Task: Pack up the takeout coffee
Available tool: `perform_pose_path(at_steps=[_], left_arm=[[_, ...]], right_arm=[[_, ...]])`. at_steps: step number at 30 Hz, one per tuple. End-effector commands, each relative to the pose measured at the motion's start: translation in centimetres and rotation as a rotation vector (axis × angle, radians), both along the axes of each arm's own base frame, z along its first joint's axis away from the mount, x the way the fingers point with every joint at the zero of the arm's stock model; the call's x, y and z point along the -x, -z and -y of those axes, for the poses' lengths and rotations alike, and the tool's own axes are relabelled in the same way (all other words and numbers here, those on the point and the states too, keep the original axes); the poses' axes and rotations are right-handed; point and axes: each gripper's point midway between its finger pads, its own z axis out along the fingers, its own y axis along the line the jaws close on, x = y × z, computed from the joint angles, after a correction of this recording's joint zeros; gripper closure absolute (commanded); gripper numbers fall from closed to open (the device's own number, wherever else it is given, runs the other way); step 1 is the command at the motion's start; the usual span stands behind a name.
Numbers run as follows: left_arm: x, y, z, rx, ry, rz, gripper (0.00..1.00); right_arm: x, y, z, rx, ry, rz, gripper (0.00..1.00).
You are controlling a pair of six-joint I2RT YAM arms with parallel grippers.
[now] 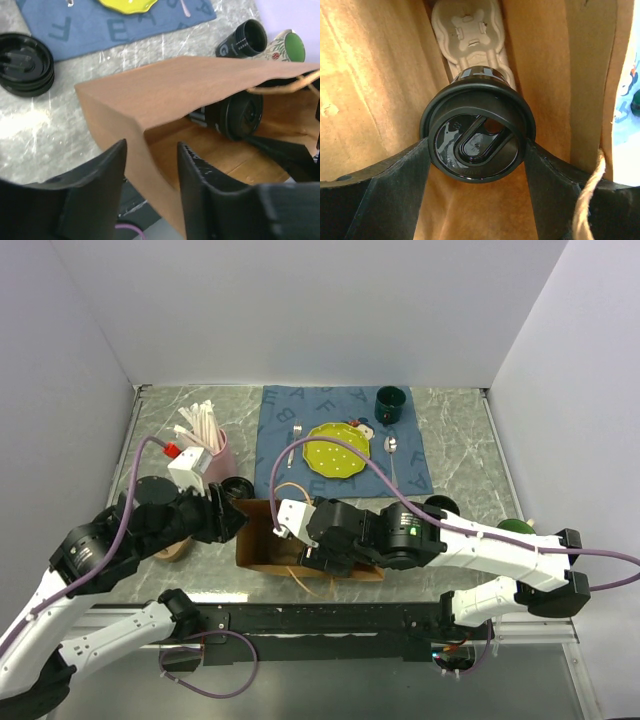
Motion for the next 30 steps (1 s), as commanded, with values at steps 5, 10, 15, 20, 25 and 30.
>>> perform_pose_path(at_steps=[5, 10, 15, 20, 25, 30], left_arm=[[2.1, 0.2, -1.4, -0.012, 0.003, -0.075, 0.45], [2.1, 0.2, -0.7, -0.009, 0.031, -0.077, 0.63], [1.4, -1.1, 0.2, 0.039, 0.076, 0.028, 0.86], [1.4, -1.2, 1.2, 0.052, 0.163, 0.119, 0.96], [2.3, -0.2, 2.1, 0.065, 0.258, 0.152, 0.99], [2.4, 0.1, 1.4, 0.038, 0.282, 0.247, 0.99]], right_arm=[[-0.2, -1.0, -0.7, -0.102, 0.056, 0.012, 0.46], [-0.3, -0.9, -1.0, -0.099, 0.054, 0.022, 0.46], [-1.2, -1.4, -1.7, -0.087, 0.004, 0.093, 0.46], [-1.3, -1.6, -3.3, -0.07, -0.072, 0.138, 0.47], [0.4, 0.9, -3.0, -0.014, -0.116, 0.136, 0.48], [0.4, 1.0, -3.2, -0.007, -0.085, 0.155, 0.48]])
